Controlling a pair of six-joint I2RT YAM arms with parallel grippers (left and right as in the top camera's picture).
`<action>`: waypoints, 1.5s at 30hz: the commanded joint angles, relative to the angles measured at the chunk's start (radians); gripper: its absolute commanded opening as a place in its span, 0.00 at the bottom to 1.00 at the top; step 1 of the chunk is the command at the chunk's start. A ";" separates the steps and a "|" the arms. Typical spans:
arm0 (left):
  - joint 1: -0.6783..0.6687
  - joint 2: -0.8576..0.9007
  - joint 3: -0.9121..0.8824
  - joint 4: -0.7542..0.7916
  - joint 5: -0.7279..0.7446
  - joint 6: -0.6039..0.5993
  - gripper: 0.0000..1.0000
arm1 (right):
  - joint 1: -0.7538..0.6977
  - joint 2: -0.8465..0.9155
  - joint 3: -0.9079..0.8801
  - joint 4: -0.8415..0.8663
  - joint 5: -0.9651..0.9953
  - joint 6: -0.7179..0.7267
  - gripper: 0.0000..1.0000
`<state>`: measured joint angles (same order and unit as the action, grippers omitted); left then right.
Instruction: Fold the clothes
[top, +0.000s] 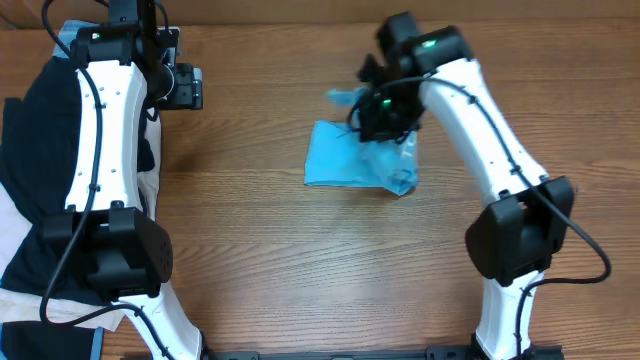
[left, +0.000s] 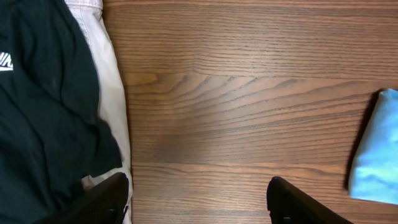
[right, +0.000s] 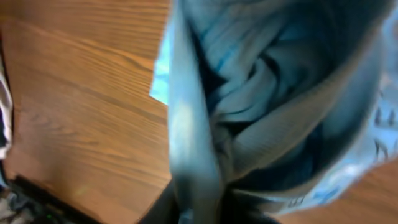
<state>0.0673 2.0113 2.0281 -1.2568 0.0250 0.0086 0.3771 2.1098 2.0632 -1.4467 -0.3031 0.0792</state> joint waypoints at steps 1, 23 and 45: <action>0.001 -0.022 0.016 0.004 -0.006 0.023 0.75 | 0.046 -0.015 -0.032 0.048 0.021 0.055 0.44; -0.016 -0.020 -0.024 0.032 0.054 0.021 0.77 | 0.021 -0.013 -0.095 0.119 0.123 0.045 0.50; 0.000 -0.020 -0.174 0.143 0.053 0.021 0.79 | 0.123 -0.006 -0.367 0.576 0.051 0.045 0.24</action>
<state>0.0597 2.0113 1.8591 -1.1172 0.0681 0.0113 0.4564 2.1098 1.7096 -0.8864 -0.2222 0.1303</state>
